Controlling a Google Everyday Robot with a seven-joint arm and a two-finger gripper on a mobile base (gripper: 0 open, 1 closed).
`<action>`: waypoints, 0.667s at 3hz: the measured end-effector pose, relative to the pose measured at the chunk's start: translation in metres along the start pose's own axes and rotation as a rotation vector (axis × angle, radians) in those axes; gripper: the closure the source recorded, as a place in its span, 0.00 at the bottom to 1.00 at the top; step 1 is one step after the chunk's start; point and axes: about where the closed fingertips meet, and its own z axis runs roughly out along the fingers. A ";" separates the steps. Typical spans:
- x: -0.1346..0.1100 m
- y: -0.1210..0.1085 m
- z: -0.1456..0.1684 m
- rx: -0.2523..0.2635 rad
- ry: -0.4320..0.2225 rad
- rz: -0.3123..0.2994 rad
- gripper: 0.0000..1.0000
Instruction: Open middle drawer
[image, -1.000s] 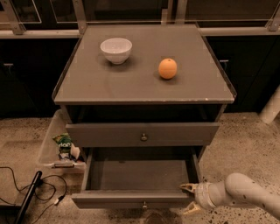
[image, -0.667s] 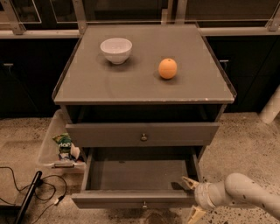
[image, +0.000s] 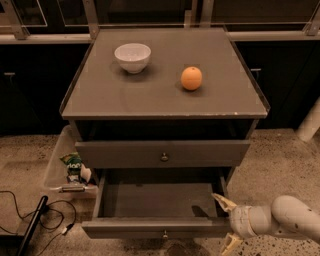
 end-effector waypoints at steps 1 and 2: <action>-0.023 -0.011 -0.043 0.040 0.003 -0.057 0.00; -0.042 -0.031 -0.089 0.085 0.019 -0.112 0.00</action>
Offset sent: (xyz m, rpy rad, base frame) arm 0.0103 -0.0542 0.1654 -0.0687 -0.2235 0.0197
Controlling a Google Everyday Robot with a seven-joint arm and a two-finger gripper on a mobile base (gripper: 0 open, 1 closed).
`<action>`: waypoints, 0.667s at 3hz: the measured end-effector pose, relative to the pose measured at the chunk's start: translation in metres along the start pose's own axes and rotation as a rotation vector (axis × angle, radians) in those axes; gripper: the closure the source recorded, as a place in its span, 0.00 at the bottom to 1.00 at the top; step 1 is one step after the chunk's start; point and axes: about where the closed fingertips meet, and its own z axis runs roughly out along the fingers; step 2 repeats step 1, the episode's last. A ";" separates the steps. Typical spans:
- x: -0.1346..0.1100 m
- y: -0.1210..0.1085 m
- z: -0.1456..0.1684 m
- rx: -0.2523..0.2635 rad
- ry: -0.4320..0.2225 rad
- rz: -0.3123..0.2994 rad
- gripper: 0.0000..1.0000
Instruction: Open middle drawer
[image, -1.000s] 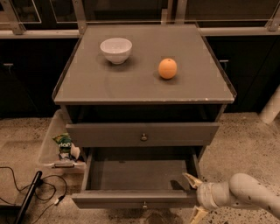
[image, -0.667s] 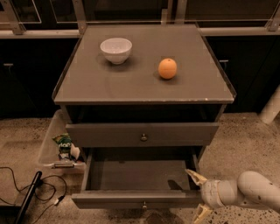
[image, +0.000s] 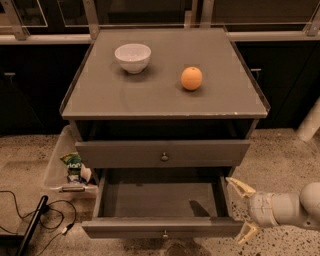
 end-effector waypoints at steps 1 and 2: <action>-0.001 -0.001 -0.003 0.001 0.003 -0.004 0.00; -0.001 -0.001 -0.003 0.001 0.003 -0.004 0.00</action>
Offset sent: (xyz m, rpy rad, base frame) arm 0.0000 0.0000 0.0000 0.0000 0.0000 0.0000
